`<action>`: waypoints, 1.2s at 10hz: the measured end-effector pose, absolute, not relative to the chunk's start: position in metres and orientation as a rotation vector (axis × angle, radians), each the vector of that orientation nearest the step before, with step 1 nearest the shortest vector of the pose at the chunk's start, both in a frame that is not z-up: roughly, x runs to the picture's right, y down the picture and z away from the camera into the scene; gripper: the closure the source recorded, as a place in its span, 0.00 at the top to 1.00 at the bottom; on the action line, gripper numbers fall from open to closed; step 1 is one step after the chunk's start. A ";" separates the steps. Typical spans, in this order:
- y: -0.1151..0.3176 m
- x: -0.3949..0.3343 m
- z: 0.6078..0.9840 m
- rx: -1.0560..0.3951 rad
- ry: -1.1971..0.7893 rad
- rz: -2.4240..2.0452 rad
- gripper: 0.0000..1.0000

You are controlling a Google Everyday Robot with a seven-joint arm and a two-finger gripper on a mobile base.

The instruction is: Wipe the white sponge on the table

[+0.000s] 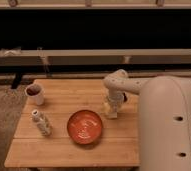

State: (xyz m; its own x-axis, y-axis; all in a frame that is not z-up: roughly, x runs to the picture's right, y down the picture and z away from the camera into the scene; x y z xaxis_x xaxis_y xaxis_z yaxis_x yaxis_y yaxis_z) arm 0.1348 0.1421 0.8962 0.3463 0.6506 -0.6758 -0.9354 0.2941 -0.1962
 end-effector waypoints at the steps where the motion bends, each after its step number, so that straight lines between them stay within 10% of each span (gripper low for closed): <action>1: 0.141 0.141 0.898 -0.630 0.539 1.133 0.00; 12: 0.160 0.235 0.874 -0.605 0.637 1.232 0.00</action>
State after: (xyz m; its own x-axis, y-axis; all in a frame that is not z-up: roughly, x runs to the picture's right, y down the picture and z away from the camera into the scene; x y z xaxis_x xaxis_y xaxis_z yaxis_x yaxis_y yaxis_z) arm 0.2347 0.1597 0.8740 0.2084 0.6543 -0.7270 -0.9714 0.2248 -0.0761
